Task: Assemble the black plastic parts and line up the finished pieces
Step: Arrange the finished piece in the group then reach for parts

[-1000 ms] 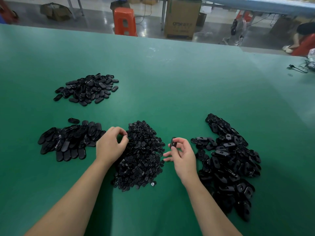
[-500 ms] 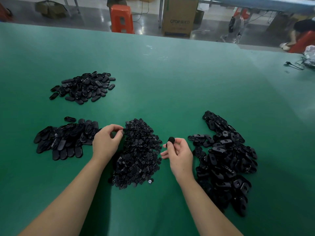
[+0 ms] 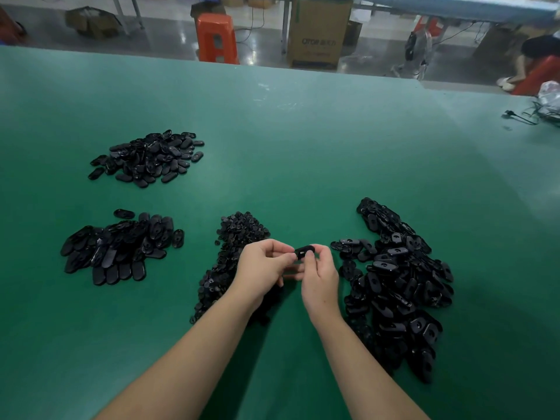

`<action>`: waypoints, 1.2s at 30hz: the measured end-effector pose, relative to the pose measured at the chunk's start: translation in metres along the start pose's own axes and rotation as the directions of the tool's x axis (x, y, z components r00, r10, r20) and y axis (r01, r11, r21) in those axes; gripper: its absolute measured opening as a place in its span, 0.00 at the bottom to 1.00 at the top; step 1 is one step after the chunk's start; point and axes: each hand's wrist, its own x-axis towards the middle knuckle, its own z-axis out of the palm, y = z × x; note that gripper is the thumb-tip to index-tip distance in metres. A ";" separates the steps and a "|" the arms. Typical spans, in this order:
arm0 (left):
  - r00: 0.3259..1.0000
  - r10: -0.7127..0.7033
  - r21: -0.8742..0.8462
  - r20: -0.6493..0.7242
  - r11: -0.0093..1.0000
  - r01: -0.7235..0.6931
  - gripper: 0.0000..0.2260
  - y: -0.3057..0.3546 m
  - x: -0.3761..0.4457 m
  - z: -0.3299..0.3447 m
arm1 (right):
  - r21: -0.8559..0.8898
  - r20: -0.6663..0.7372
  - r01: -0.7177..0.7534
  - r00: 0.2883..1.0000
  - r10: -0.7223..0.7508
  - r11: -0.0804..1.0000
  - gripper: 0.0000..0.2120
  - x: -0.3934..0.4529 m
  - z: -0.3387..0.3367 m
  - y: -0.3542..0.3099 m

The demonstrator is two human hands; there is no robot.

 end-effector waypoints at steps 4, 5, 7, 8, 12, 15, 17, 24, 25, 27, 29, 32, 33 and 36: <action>1.000 -0.008 0.000 0.007 1.000 0.008 0.02 0.001 -0.001 0.009 | -0.065 -0.043 0.019 0.999 -0.022 0.998 0.09 0.000 -0.001 -0.001; 1.000 -0.001 0.023 -0.005 1.000 0.002 0.03 0.001 0.000 0.010 | -0.077 -0.047 0.025 0.998 -0.029 0.997 0.09 0.000 -0.001 -0.001; 0.999 0.005 0.094 -0.034 0.996 -0.002 0.04 0.000 0.003 0.014 | -0.089 -0.056 0.035 0.998 -0.040 0.995 0.10 0.000 -0.001 -0.001; 0.999 0.007 0.125 -0.049 0.992 -0.001 0.05 0.000 0.004 0.015 | -0.089 -0.063 0.038 0.997 -0.044 0.995 0.10 0.000 -0.002 -0.001; 0.993 0.034 0.237 -0.110 0.971 -0.007 0.06 -0.002 0.007 0.020 | -0.085 -0.075 0.039 0.996 -0.045 0.996 0.10 0.001 -0.002 -0.002; 0.990 0.048 0.287 -0.131 0.958 -0.008 0.06 -0.002 0.010 0.020 | -0.079 -0.054 0.033 0.998 -0.037 0.996 0.10 0.001 -0.003 -0.003; 0.989 0.046 0.301 -0.139 0.953 -0.002 0.05 -0.001 0.012 0.020 | -0.086 -0.044 0.029 0.998 -0.033 0.996 0.09 0.001 -0.002 -0.002; 0.991 0.042 0.299 -0.129 0.954 -0.002 0.06 0.003 0.015 0.018 | -0.095 -0.018 0.027 0.999 -0.029 0.995 0.08 0.000 -0.001 -0.003; 0.992 0.036 0.288 -0.125 0.958 0.001 0.06 0.003 0.015 0.018 | -0.100 -0.017 0.027 0.999 -0.029 0.995 0.08 0.000 -0.002 -0.003; 0.993 0.025 0.261 -0.116 0.965 0.006 0.06 0.003 0.015 0.018 | -0.105 -0.017 0.030 0.999 -0.032 0.994 0.08 -0.001 -0.002 -0.003; 0.994 0.016 0.241 -0.108 0.970 0.010 0.05 0.003 0.014 0.018 | -0.107 -0.015 0.030 0.999 -0.032 0.994 0.07 -0.001 -0.002 -0.003; 0.995 0.008 0.232 -0.095 0.973 0.015 0.05 0.003 0.015 0.016 | -0.097 -0.008 0.028 1.000 -0.028 0.995 0.07 -0.001 -0.002 -0.003; 0.996 0.008 0.235 -0.092 0.972 0.014 0.06 0.004 0.015 0.016 | -0.092 -0.006 0.026 1.000 -0.027 0.995 0.07 0.000 -0.002 -0.003; 0.996 0.006 0.253 -0.089 0.967 0.017 0.06 0.004 0.015 0.016 | -0.095 -0.004 0.027 1.000 -0.027 0.995 0.07 0.000 -0.002 -0.002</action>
